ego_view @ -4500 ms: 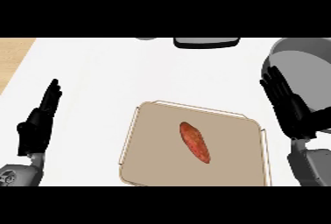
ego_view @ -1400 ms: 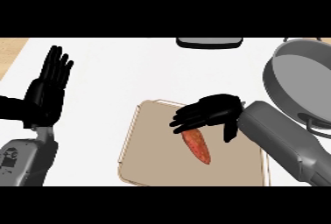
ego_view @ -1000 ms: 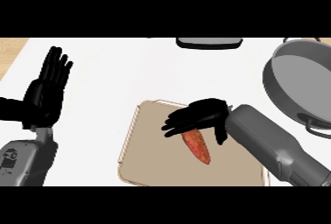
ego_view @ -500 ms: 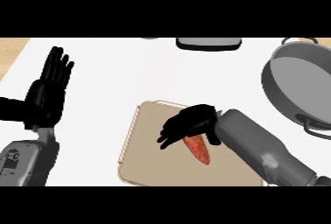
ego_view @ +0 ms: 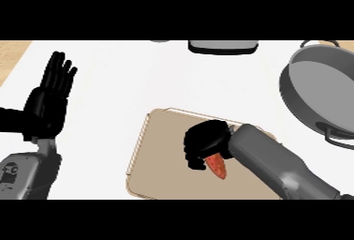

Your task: Pick the sweet potato from the tray and place it in the pot

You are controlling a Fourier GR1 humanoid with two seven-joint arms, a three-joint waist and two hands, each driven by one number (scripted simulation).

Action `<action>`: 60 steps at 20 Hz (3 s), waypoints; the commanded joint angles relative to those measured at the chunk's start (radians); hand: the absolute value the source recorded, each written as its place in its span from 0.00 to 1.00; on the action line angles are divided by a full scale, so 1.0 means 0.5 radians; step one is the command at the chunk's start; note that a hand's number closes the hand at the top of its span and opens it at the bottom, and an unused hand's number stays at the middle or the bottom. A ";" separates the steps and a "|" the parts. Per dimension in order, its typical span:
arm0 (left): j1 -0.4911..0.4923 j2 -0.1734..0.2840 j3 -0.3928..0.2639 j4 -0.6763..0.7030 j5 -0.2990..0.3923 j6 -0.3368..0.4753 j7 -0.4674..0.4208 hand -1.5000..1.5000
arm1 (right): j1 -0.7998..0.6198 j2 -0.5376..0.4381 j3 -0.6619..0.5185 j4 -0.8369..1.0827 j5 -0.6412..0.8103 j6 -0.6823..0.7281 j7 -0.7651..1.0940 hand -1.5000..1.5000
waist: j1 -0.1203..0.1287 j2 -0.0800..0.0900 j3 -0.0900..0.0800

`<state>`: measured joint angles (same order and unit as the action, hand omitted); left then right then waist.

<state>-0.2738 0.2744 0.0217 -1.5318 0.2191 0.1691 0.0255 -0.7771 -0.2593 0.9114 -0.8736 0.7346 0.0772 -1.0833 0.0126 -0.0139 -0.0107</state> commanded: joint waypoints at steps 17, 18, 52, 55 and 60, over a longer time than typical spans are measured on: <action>0.135 0.036 0.129 0.030 -0.036 0.061 0.017 0.50 | 0.553 -0.106 -0.705 -0.407 -0.188 -0.406 1.316 1.00 | -0.278 -0.073 0.009; 0.122 0.056 0.160 -0.011 -0.027 0.070 0.012 0.50 | 0.628 -0.117 -0.754 -0.452 -0.196 -0.478 1.407 1.00 | -0.277 -0.073 0.013; -0.052 -0.055 0.088 0.032 -0.035 -0.094 0.045 0.50 | 0.818 -0.969 -2.371 -0.541 -0.494 -0.473 1.640 1.00 | -0.002 0.035 0.023; 0.023 -0.170 -0.023 -0.086 -0.157 0.044 0.051 0.50 | 0.660 -1.013 -2.393 -0.176 -0.478 -0.466 1.454 1.00 | 0.015 0.037 0.024; -0.040 -0.124 0.072 0.089 -0.089 -0.091 -0.056 0.50 | 0.408 -1.027 -2.433 0.397 -0.392 -0.617 1.135 1.00 | 0.023 0.047 0.025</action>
<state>-0.2750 0.2307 0.0563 -1.5290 0.1796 0.1294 0.0301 -0.4804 -0.7694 -0.2899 -0.8948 0.5143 -0.1835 -0.3961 0.0180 0.0055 0.0010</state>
